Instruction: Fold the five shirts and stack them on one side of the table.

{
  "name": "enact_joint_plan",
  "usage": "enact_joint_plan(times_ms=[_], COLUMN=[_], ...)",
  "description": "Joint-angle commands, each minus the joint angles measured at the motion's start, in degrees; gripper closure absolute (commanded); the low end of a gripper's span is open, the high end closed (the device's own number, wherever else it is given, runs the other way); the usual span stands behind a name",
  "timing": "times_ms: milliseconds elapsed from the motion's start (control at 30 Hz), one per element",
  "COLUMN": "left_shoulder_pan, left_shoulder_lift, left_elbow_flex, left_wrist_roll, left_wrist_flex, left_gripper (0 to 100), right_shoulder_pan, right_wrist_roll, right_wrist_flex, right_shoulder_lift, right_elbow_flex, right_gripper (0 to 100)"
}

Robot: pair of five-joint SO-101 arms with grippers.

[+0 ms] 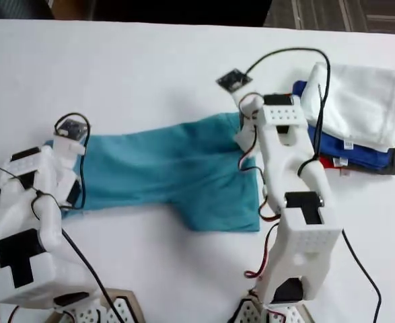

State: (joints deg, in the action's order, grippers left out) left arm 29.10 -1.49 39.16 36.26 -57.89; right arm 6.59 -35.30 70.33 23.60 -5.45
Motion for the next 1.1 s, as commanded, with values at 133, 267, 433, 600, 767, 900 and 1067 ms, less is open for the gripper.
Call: enact_joint_plan(times_ms=[133,267,433,600,767,900,1067], left_shoulder_pan=[0.4,0.4,0.4,0.4,0.4,0.4,0.4], left_shoulder_lift=[0.3,0.3,0.3,0.3,0.3,0.3,0.3], left_elbow_flex=[0.0,0.0,0.1,0.1,0.2,0.2,0.2], left_wrist_roll=[-0.4,-0.4,-0.4,-0.4,-0.4,-0.4,-0.4], left_wrist_flex=[2.4,2.4,2.4,2.4,2.4,2.4,2.4], left_gripper=[97,97,97,97,97,97,97], right_shoulder_pan=[4.0,6.8,7.4,5.1,2.4,1.4,1.4], right_wrist_roll=[0.5,0.5,0.6,0.5,0.5,0.5,0.1], right_wrist_flex=[5.6,2.2,-3.1,-2.7,2.2,9.4,18.6], right_shoulder_lift=[0.0,1.2,8.8,18.2,24.3,26.8,27.1], right_elbow_flex=[-11.1,-12.8,-14.2,-23.2,-37.4,-46.4,-54.2], right_gripper=[96.7,96.7,96.7,96.7,96.7,96.7,96.7])
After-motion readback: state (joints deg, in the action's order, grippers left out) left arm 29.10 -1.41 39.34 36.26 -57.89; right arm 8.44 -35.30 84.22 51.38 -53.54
